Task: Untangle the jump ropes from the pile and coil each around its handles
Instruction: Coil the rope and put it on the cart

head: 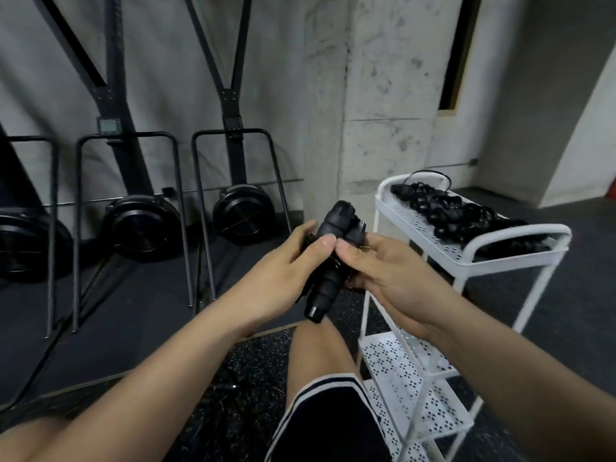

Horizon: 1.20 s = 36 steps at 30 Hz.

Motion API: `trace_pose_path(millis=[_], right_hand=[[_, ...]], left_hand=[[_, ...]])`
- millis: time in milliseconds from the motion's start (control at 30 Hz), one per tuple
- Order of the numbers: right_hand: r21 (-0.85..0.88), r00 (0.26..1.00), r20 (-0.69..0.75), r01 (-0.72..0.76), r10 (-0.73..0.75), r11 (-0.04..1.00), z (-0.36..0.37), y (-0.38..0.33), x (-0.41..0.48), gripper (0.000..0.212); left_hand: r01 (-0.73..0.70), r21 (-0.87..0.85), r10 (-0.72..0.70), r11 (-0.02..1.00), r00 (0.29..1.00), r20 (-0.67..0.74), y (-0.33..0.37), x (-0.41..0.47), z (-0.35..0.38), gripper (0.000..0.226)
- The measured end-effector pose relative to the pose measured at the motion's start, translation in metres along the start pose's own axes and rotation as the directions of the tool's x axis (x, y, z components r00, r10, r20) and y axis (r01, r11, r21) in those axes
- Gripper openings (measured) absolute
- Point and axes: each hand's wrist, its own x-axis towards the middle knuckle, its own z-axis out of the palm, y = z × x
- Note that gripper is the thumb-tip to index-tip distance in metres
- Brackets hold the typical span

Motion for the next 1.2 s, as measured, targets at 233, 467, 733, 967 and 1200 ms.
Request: trace_pose_path(millis=[233, 467, 733, 967, 1200], right_hand=[[-0.091, 0.936, -0.352, -0.022, -0.012, 0.996, -0.057, 0.053, -0.062, 0.036], [-0.211, 0.783, -0.623, -0.158, -0.008, 0.965, -0.109, 0.091, -0.136, 0.038], [-0.147, 0.725, -0.687, -0.212, 0.055, 0.966, -0.174, 0.127, -0.154, 0.033], [-0.043, 0.622, -0.783, -0.084, 0.019, 0.996, -0.209, 0.151, -0.136, 0.024], [-0.123, 0.588, -0.808, -0.108, -0.037, 0.987, -0.227, 0.182, -0.116, 0.014]], left_hand=[[-0.124, 0.329, -0.011, 0.936, 0.925, 0.379, -0.011, 0.031, 0.075, 0.092], [-0.225, 0.398, 0.002, 0.889, 0.873, 0.488, -0.024, 0.038, 0.184, 0.087], [-0.209, 0.299, 0.068, 0.931, 0.904, 0.421, -0.055, 0.044, 0.270, 0.078], [-0.457, 0.506, 0.234, 0.732, 0.865, 0.443, -0.050, 0.061, 0.319, 0.102], [-0.433, 0.763, 0.164, 0.479, 0.898, 0.407, -0.043, 0.093, 0.360, 0.089]])
